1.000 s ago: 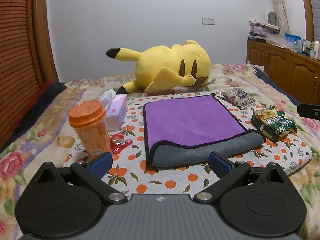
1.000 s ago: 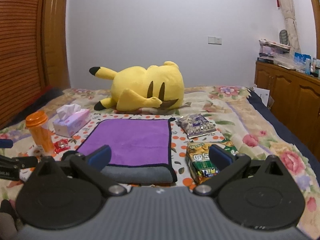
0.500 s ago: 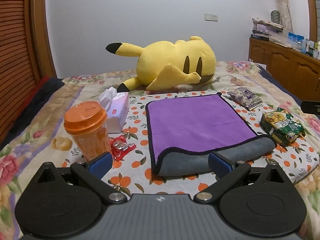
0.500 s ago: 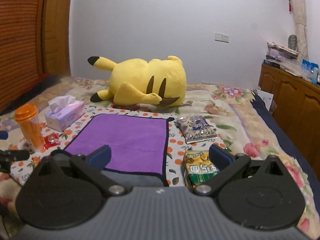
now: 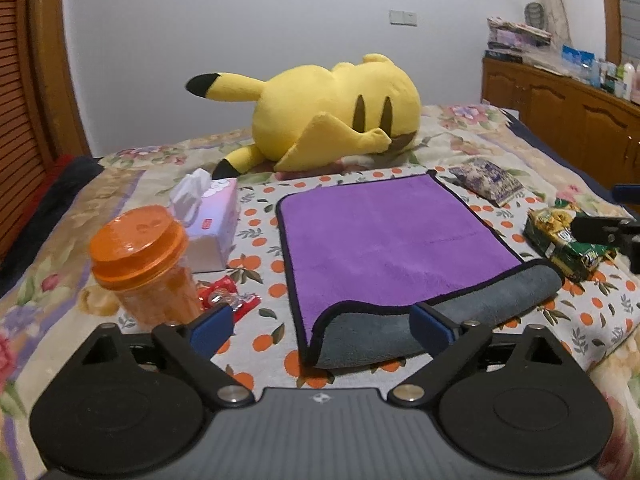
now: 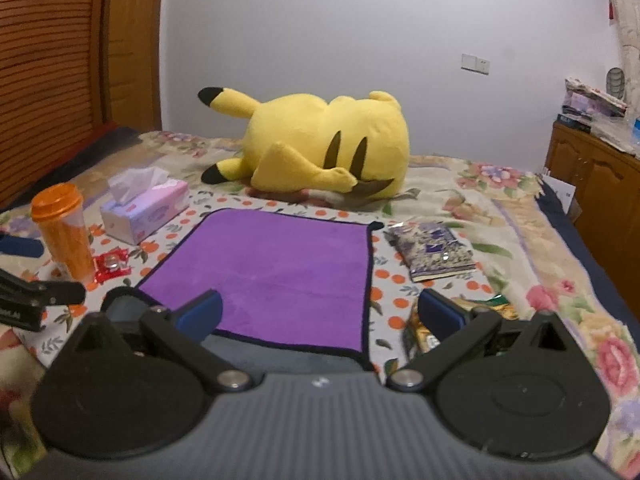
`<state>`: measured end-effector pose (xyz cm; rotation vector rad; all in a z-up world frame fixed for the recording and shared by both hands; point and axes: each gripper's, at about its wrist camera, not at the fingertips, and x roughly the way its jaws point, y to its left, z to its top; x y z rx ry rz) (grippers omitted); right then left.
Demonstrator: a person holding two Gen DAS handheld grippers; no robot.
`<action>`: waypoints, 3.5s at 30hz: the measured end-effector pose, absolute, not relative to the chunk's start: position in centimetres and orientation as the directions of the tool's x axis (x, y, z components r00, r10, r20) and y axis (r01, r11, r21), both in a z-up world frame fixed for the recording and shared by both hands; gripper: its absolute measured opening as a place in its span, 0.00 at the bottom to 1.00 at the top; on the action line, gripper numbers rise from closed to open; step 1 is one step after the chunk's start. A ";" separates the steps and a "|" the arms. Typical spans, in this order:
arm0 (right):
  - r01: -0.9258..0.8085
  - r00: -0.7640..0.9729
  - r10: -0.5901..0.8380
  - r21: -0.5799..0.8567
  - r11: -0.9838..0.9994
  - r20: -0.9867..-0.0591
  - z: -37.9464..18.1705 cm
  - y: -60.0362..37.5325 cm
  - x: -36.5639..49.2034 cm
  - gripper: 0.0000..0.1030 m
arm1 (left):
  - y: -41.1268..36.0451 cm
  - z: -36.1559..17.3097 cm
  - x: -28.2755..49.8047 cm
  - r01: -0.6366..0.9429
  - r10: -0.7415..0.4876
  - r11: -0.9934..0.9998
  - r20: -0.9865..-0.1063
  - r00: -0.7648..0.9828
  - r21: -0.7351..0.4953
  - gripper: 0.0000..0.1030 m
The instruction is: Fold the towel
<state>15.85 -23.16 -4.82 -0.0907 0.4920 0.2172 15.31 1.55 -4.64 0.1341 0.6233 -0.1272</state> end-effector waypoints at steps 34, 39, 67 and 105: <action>-0.316 0.734 0.285 0.061 0.947 -0.616 -11.7 -25.1 21.5 0.85 | 1.2 -9.6 21.8 0.208 -0.098 0.976 -0.726 0.680 0.063 0.47; -0.327 0.701 0.297 0.079 0.942 -0.649 -12.5 -25.3 21.9 0.83 | 1.4 -10.2 22.0 0.204 -0.103 0.978 -0.740 0.664 0.047 0.38; -0.304 0.640 0.351 0.194 0.933 -0.684 -12.8 -28.6 22.8 0.15 | 1.3 -11.0 21.5 0.192 -0.084 0.980 -0.753 0.652 0.058 0.09; -0.353 0.769 0.392 0.176 0.919 -0.505 -9.0 -29.6 22.0 0.04 | 0.9 -6.2 20.5 0.202 -0.138 0.979 -0.603 0.786 0.040 0.08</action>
